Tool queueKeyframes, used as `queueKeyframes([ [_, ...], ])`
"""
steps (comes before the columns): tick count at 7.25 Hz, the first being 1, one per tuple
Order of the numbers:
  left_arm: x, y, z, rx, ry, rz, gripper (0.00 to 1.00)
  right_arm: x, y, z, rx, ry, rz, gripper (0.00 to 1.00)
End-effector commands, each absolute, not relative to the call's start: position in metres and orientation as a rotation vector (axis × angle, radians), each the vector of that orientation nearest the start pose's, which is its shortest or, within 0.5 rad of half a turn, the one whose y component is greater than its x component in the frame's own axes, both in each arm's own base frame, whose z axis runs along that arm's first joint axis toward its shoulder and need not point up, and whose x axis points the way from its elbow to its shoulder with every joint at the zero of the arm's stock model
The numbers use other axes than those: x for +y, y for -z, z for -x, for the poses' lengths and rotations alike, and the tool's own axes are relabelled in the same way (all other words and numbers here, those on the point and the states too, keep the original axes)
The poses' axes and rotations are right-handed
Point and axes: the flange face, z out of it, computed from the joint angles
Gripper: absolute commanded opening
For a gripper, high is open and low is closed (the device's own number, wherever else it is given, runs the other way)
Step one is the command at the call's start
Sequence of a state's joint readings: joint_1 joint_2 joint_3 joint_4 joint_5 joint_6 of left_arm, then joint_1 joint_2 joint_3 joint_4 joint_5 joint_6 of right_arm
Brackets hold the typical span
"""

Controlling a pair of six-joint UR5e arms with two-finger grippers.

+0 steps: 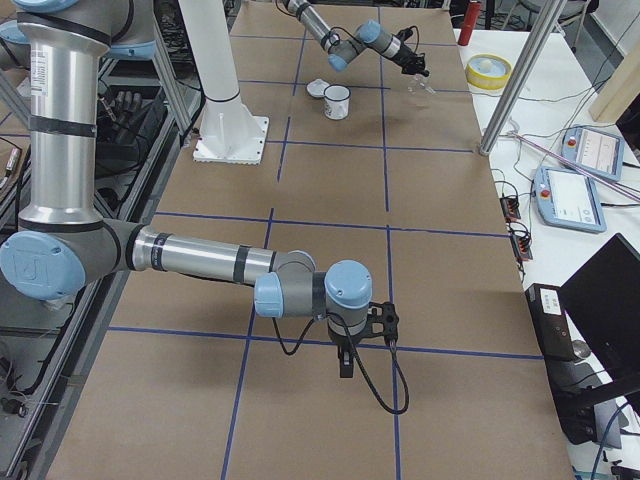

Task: Remove funnel from cup
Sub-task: 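Lower the funnel onto the table farther from the robot and release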

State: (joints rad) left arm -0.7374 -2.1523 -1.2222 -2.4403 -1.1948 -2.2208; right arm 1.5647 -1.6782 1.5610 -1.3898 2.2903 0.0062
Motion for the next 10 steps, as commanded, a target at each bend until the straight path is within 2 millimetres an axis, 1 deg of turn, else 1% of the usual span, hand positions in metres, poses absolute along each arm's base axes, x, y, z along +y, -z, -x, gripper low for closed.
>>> queueKeyframes([
  [1,-0.622,-0.385,-0.441,1.170,1.407,-0.428,0.50,-0.449,-0.700,-0.065,-0.720,0.023,-0.056,1.00],
  [2,-0.622,-0.383,-0.440,1.170,1.395,-0.437,0.75,-0.449,-0.700,-0.065,-0.720,0.023,-0.056,1.00],
  [3,-0.621,-0.371,-0.433,1.180,1.350,-0.465,0.99,-0.449,-0.700,-0.065,-0.720,0.023,-0.056,1.00],
  [4,-0.617,-0.331,-0.409,1.226,1.267,-0.525,1.00,-0.449,-0.700,-0.065,-0.720,0.023,-0.056,1.00],
  [5,-0.593,-0.320,-0.388,1.260,1.158,-0.470,1.00,-0.449,-0.700,-0.065,-0.720,0.023,-0.056,1.00],
  [6,-0.559,-0.318,-0.357,1.248,0.980,-0.437,0.99,-0.449,-0.700,-0.065,-0.720,0.023,-0.056,1.00],
  [7,-0.511,-0.320,-0.319,1.189,0.808,-0.455,0.99,-0.449,-0.700,-0.065,-0.720,0.023,-0.056,1.00],
  [8,-0.470,-0.320,-0.290,1.092,0.648,-0.418,0.99,-0.449,-0.700,-0.065,-0.720,0.023,-0.056,1.00],
  [9,-0.449,-0.321,-0.277,1.002,0.554,-0.334,0.99,-0.449,-0.700,-0.065,-0.720,0.023,-0.056,1.00],
  [10,-0.433,-0.327,-0.263,0.940,0.456,-0.316,0.99,-0.449,-0.700,-0.065,-0.720,0.023,-0.056,1.00],
])
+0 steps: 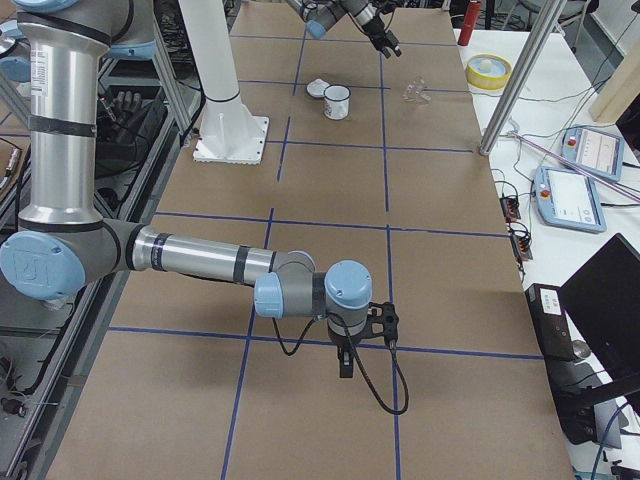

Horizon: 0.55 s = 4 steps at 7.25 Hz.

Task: Remove funnel from cup
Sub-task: 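Lower the funnel onto the table farther from the robot and release, then move the left gripper to the white lid and grasp its knob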

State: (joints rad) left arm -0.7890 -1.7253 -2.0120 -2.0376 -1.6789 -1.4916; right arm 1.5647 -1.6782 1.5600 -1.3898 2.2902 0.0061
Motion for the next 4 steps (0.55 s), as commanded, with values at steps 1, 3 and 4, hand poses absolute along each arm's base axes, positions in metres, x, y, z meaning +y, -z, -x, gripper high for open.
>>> queueKeyframes([
  [1,-0.401,-0.338,-0.252,0.932,0.318,-0.264,1.00,-0.449,-0.700,-0.065,-0.720,0.023,-0.056,1.00],
  [3,-0.346,-0.368,-0.295,0.915,0.141,-0.108,1.00,-0.449,-0.700,-0.065,-0.720,0.023,-0.056,1.00],
  [4,-0.332,-0.378,-0.317,0.899,0.097,-0.075,1.00,-0.449,-0.700,-0.065,-0.720,0.023,-0.056,1.00],
])
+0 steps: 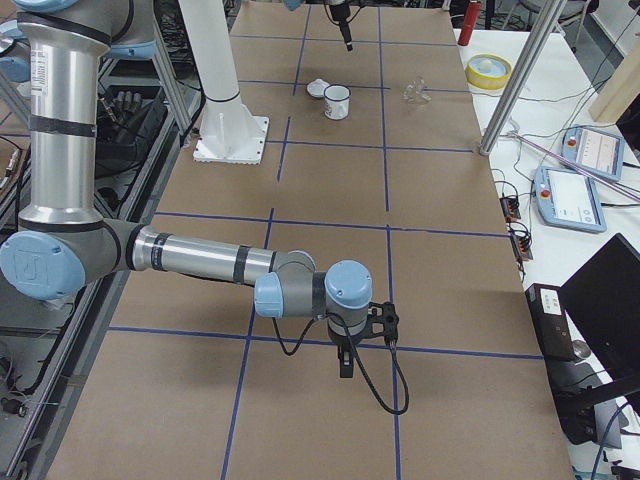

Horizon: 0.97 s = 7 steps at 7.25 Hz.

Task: Remove funnel from cup
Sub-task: 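Move the left gripper to the white lid and grasp its knob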

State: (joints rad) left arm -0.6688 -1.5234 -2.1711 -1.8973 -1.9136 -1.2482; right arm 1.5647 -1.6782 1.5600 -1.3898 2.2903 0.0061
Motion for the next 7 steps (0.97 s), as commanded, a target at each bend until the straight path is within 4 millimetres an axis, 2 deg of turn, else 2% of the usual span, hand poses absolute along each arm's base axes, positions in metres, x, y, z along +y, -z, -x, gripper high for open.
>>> queueKeyframes([
  [1,-0.316,-0.393,-0.345,0.870,0.063,-0.034,1.00,-0.449,-0.700,-0.065,-0.720,0.023,-0.056,1.00],
  [2,-0.298,-0.399,-0.365,0.848,0.049,-0.021,1.00,-0.449,-0.700,-0.065,-0.720,0.023,-0.056,1.00],
  [3,-0.297,-0.407,-0.372,0.818,0.050,-0.008,1.00,-0.449,-0.700,-0.065,-0.720,0.023,-0.056,1.00],
  [4,-0.302,-0.406,-0.384,0.806,0.051,-0.002,0.98,-0.449,-0.700,-0.065,-0.720,0.023,-0.056,1.00],
  [5,-0.305,-0.409,-0.391,0.800,0.051,0.000,0.89,-0.449,-0.700,-0.065,-0.720,0.023,-0.056,1.00],
  [6,-0.307,-0.404,-0.393,0.810,0.049,-0.004,0.86,-0.449,-0.700,-0.065,-0.720,0.023,-0.056,1.00],
  [7,-0.308,-0.403,-0.393,0.811,0.051,-0.007,0.79,-0.449,-0.700,-0.065,-0.720,0.023,-0.056,1.00],
])
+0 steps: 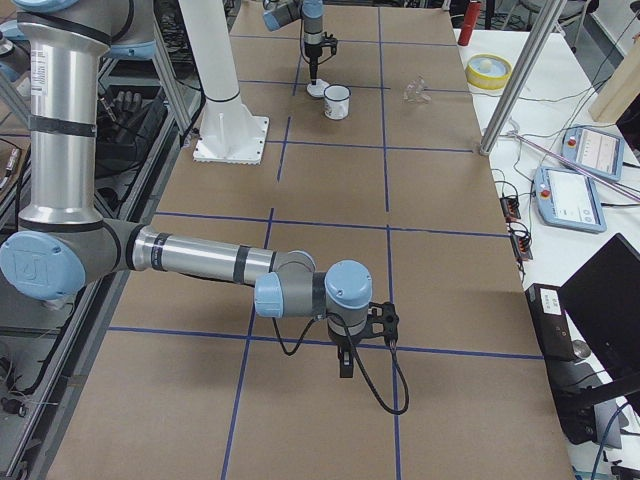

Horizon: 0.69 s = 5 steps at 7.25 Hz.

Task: Remove funnel from cup
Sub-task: 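Move the left gripper to the white lid and grasp its knob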

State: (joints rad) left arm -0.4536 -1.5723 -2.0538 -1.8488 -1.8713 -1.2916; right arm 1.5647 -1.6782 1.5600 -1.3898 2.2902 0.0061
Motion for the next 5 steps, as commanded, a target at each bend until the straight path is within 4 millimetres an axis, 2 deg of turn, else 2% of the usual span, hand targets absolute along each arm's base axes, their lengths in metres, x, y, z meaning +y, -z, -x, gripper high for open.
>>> queueKeyframes([
  [1,-0.3078,-0.4032,-0.3937,0.811,0.051,-0.007,0.74,-0.4485,-0.6998,-0.0649,-0.720,0.023,-0.056,1.00],
  [3,-0.3103,-0.3955,-0.3971,0.826,0.048,-0.015,0.63,-0.4485,-0.6998,-0.0649,-0.720,0.023,-0.056,1.00],
  [5,-0.3116,-0.3984,-0.3976,0.820,0.049,-0.015,0.62,-0.4485,-0.6998,-0.0649,-0.720,0.023,-0.056,1.00],
])
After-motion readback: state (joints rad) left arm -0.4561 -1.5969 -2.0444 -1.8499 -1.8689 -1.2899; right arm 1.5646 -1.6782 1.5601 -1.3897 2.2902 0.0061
